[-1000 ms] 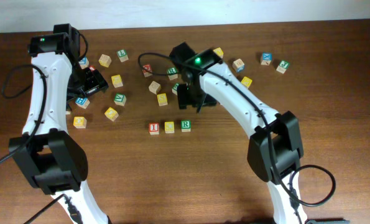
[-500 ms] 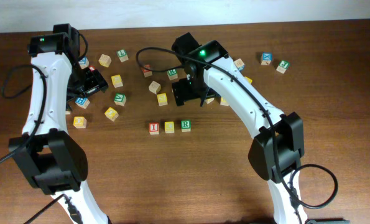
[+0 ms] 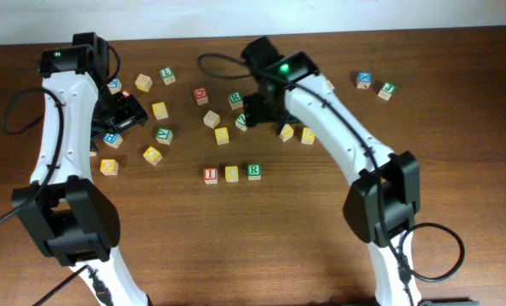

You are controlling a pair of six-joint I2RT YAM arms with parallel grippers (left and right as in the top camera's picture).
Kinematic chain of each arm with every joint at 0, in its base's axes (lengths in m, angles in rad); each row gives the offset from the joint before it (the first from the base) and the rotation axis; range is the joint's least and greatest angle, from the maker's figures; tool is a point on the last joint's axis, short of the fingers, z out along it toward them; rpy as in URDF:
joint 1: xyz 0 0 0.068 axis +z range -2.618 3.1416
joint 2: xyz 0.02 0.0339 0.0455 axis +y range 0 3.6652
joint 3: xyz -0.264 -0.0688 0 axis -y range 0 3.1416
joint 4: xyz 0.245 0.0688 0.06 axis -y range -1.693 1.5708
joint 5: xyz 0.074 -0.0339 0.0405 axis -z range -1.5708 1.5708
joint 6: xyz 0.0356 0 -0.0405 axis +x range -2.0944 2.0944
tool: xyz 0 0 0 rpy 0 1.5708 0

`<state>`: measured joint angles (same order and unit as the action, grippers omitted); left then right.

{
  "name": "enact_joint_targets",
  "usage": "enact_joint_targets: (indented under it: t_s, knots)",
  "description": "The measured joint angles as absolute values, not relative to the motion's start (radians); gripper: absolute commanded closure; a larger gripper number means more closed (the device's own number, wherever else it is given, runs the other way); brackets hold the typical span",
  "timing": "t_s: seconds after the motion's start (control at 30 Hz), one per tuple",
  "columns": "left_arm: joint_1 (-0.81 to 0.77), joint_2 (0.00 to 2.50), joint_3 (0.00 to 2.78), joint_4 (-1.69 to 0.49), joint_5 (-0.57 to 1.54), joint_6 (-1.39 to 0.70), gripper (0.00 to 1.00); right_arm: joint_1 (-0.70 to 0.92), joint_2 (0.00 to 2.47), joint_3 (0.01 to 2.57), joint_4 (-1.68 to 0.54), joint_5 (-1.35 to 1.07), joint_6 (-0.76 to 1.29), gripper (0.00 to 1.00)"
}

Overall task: Spell out ICRA
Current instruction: 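Open the right gripper and lift it away from the R block, then lower the right gripper onto the red A block and close on it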

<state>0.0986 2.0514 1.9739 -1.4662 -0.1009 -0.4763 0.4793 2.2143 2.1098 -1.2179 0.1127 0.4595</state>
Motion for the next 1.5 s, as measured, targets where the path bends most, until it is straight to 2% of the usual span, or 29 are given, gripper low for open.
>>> enact_joint_targets:
  t_s: [0.17,0.43,0.5,0.67,0.87,0.93,1.2,1.37,1.5]
  knots:
    - [0.099,2.051,1.974,-1.466,-0.101,-0.476,0.01,0.345,2.214,2.109,-1.095,0.023,0.518,0.02]
    - [0.099,2.051,1.974,-1.465,-0.101,-0.476,0.01,0.341,2.271,2.11,-0.946,0.049,0.624,0.01]
    - [0.099,2.051,1.974,-1.466,-0.101,-0.476,0.01,0.341,2.314,2.11,-0.94,0.077,0.636,0.09]
    - [0.099,2.051,1.974,-1.466,-0.101,-0.476,0.01,0.326,2.377,2.109,-0.929,0.105,0.655,0.15]
    - [0.099,2.051,1.974,-1.466,-0.101,-0.476,0.01,0.317,2.429,2.109,-0.926,0.114,0.655,0.18]
    - [0.099,2.051,1.974,-1.466,-0.101,-0.476,0.01,0.316,2.429,2.109,-0.926,0.135,0.652,0.31]
    - [0.099,2.051,1.974,-1.466,-0.101,-0.476,0.01,0.315,2.429,2.073,-0.93,0.143,0.656,0.32]
    - [0.099,2.051,1.974,-1.466,-0.101,-0.476,0.01,0.315,2.431,2.063,-0.933,0.143,0.654,0.44]
    - [0.099,2.051,1.974,-1.466,-0.101,-0.476,0.01,0.315,2.431,2.062,-0.934,0.146,0.646,0.49]
